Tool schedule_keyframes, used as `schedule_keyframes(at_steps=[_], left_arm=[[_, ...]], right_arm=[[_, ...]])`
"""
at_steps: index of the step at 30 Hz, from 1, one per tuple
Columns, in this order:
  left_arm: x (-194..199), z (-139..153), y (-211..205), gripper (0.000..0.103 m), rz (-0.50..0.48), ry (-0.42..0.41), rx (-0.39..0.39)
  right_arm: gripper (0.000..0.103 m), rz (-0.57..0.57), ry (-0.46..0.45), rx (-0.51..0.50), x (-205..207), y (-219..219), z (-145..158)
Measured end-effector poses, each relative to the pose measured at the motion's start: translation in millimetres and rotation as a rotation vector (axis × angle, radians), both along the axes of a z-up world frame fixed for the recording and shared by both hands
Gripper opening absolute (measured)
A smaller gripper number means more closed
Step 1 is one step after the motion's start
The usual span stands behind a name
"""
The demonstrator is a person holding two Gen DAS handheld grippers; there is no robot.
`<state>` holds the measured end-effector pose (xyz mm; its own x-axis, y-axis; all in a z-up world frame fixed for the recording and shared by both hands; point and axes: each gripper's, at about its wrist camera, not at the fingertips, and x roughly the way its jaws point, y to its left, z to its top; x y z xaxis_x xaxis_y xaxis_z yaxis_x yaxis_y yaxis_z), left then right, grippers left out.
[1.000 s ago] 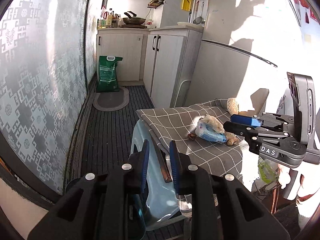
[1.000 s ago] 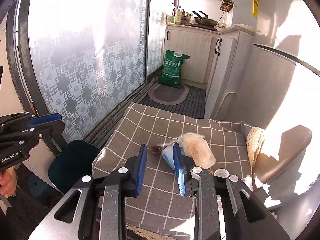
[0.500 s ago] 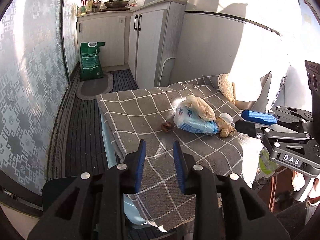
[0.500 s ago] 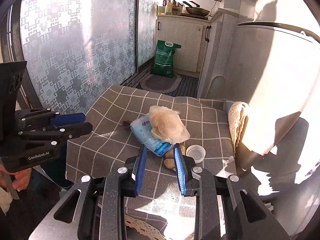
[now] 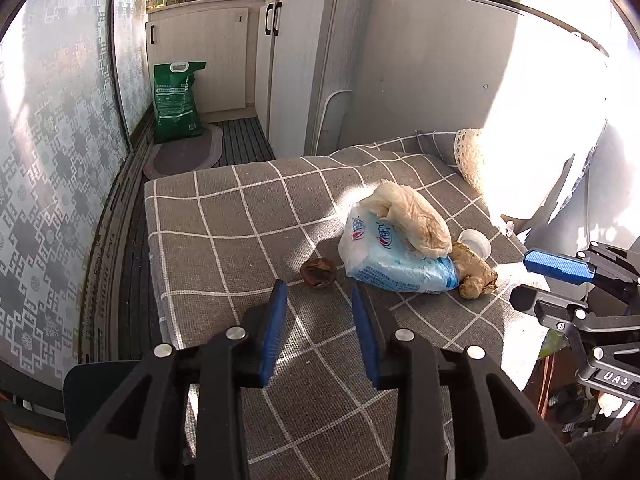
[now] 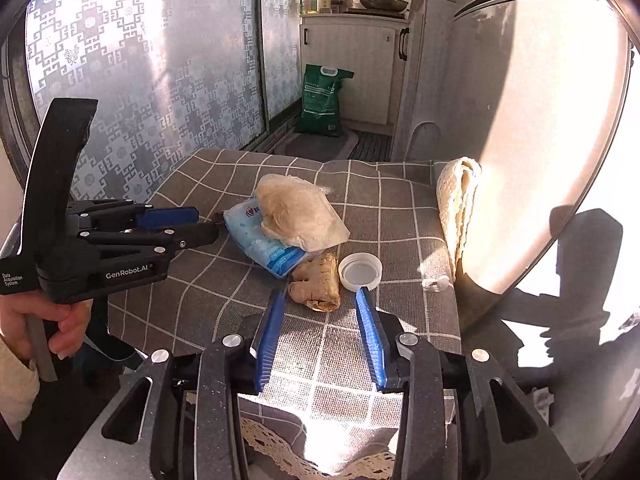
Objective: Collect trash
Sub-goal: 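Move the right tool back to the stool and grasp the brown scrap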
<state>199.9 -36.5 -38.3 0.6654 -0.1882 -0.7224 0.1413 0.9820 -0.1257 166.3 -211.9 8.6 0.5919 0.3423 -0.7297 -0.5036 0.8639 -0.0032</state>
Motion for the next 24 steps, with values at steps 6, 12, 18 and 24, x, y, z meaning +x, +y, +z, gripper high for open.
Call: schedule_keyframes(at_steps=[6,12,18,24], left_arm=[[11.8,-0.2,1.4,0.035,0.027,0.003,-0.008],[17.8,-3.6,-8.2,0.022,0.017,0.016,0.021],[12.6,-1.5,-9.8,0.022,0.012,0.001,0.035],[-1.7,11.3,-6.2,0.022,0.001,-0.031,0.013]], right_arm=[[0.039,0.009,0.028,0.009,1.8,-4.5,-5.0],[0.043,0.024,0.045,0.019,4.8,-1.2,-7.0],[0.044,0.024,0.054,-0.008,11.3,9.4,-13.9],[0.044,0.011,0.051,-0.041,19.4,18.2,-22.5]])
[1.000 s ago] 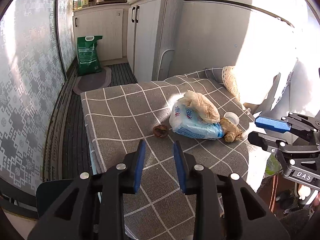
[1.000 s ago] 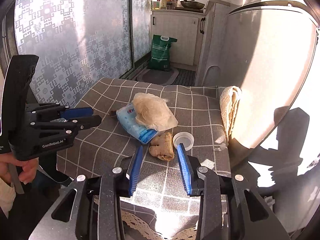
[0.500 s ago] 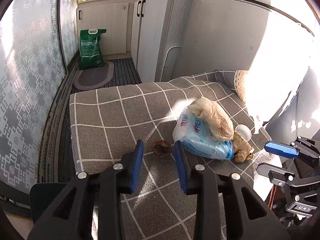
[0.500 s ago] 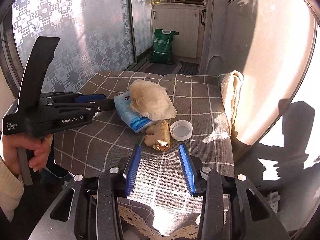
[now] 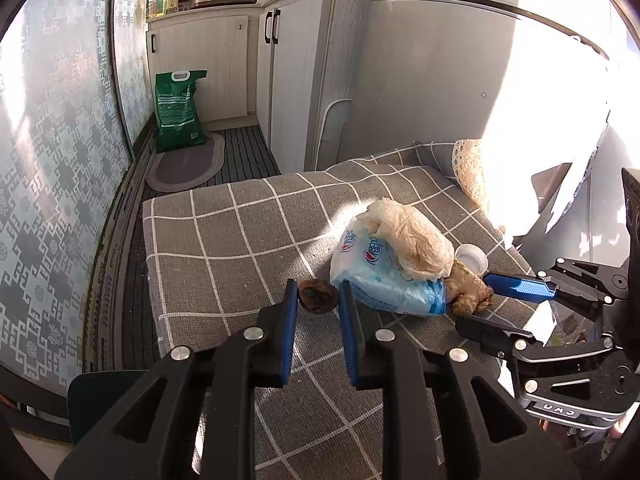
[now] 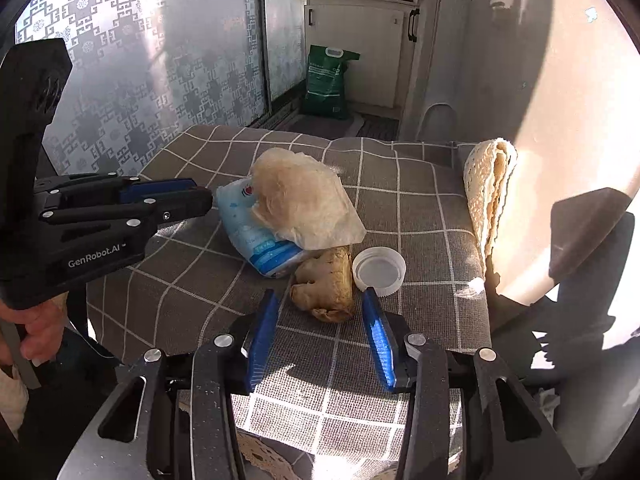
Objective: Collect trash
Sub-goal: 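Move the right tool back to the stool and grasp the brown scrap, then carry the brown scrap in the right tool over the teal bin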
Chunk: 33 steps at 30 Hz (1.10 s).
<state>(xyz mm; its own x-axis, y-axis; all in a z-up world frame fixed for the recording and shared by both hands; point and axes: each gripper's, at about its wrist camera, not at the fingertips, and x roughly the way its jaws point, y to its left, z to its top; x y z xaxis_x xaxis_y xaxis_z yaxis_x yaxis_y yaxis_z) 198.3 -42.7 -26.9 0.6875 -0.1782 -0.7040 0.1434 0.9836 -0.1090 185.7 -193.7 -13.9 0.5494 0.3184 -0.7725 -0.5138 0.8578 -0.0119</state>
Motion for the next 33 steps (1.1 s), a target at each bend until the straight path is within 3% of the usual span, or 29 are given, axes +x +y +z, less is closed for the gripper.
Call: schedule_keyframes(at_steps=[6,9,12,22,33], left_arm=[[-9.8,7.7,7.6,0.022,-0.004,-0.015,-0.016],[-14.1,12.4,13.9,0.022,-0.001,-0.023,-0.030],[-19.7,18.0,18.4,0.022,-0.008,-0.038,-0.038],[-40.4,31.2,36.4,0.022,-0.003,-0.073,-0.050],[-70.3,31.9,73.6,0.022,0.048,-0.081,-0.038]], right_arm=[[0.044,-0.013,-0.005,-0.028,4.6,7.2,-5.1],[0.033,-0.016,0.011,-0.021,6.7,9.7,-4.9],[0.033,-0.031,0.004,-0.034,5.1,10.7,-1.8],[0.033,-0.090,-0.039,-0.004,-10.1,5.2,31.1],[0.033,0.024,-0.073,0.028,-23.9,65.2,52.2]])
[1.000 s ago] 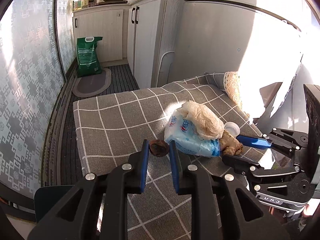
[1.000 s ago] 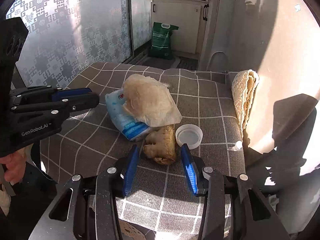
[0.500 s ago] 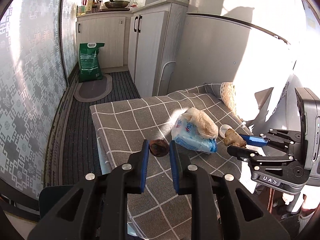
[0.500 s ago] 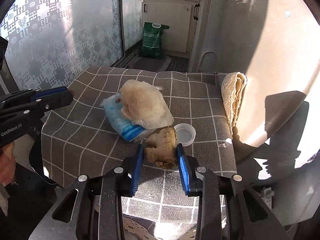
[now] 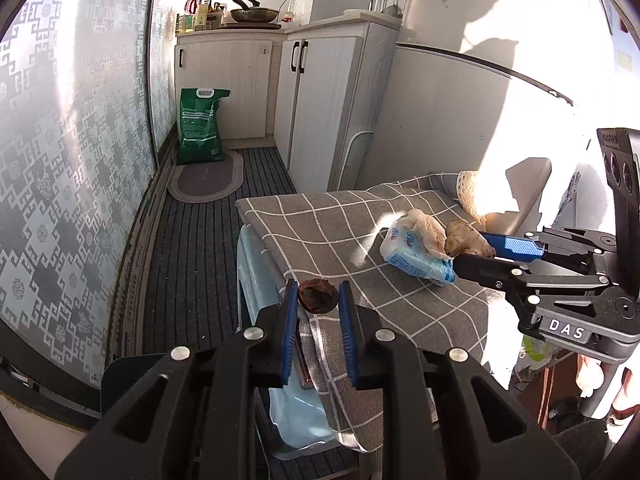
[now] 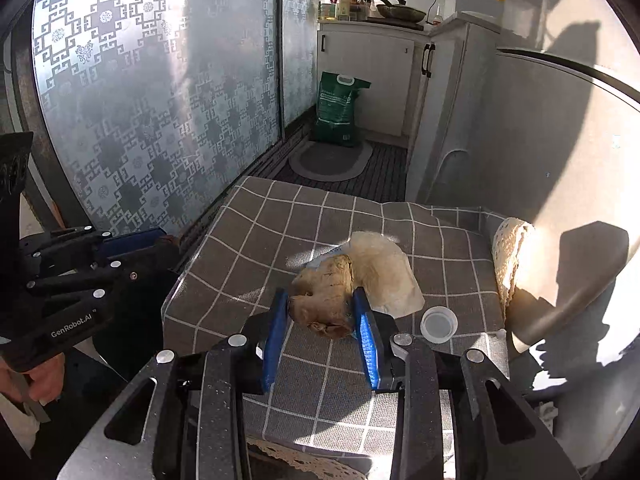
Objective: Collect trash
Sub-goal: 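Carry the brown scrap in the right tool over the teal bin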
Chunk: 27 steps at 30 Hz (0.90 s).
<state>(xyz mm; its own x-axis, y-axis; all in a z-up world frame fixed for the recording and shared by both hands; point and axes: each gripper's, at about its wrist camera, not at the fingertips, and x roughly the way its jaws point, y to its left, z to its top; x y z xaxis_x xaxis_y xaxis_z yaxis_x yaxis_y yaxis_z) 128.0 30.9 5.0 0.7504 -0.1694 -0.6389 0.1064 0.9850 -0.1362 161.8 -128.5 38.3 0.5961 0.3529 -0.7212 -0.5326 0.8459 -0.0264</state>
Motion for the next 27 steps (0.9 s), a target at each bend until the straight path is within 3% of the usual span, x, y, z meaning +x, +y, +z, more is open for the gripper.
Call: schedule_keyframes(at_steps=[15,27], left_arm=[[-35.4,-28.7,80.2,0.022,0.102,0.058,0.011],[-53.0,-78.1,149.6,0.022,0.196,0.184,-0.031]], right_arm=[[0.033,0.155,0.013,0.009,-17.5,90.5,4.1],[0.033,0.254,0.064,-0.026,-31.0,152.2,-16.2]])
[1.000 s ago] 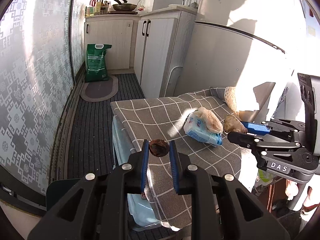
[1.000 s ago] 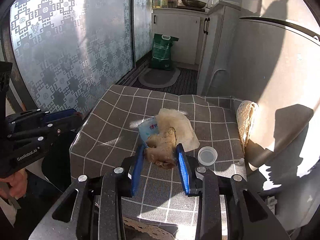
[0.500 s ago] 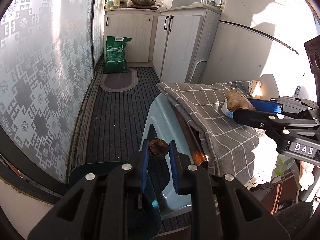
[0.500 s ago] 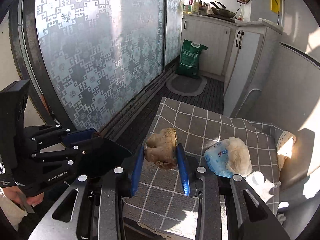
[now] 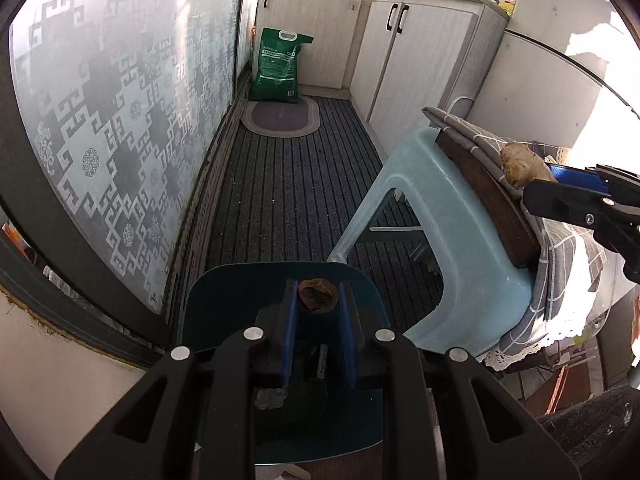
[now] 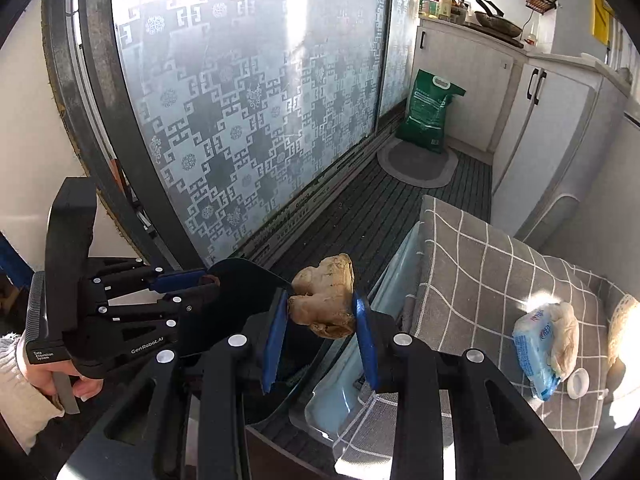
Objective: Collect trash
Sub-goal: 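Carry the brown scrap in the right tool over the teal bin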
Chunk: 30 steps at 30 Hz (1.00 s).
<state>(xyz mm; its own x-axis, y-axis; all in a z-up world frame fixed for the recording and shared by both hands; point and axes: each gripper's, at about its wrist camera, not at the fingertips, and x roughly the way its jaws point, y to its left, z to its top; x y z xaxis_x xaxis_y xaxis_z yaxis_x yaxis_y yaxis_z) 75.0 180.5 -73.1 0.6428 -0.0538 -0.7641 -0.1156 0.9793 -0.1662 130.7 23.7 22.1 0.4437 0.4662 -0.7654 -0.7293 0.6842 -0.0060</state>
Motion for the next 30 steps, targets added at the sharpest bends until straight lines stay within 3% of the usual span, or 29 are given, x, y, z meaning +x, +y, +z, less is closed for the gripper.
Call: schedule_keyframes(at_steps=[12,26,30], left_arm=[[-11.2,-38.3,30.6,0.022,0.038,0.099,0.008],[-20.7,-37.2,42.6,0.022,0.044,0.094,-0.005],[-21.5,-35.3,42.0,0.029,0.040,0.088,-0.013]], right_arm=[[0.033,0.074,0.049,-0.034,-13.2,49.4,-20.0],[0.033,0.078,0.123,-0.080,-9.2,69.2,-47.5],[0.033,0.078,0.132,-0.088,-8.2,71.5,-51.5]])
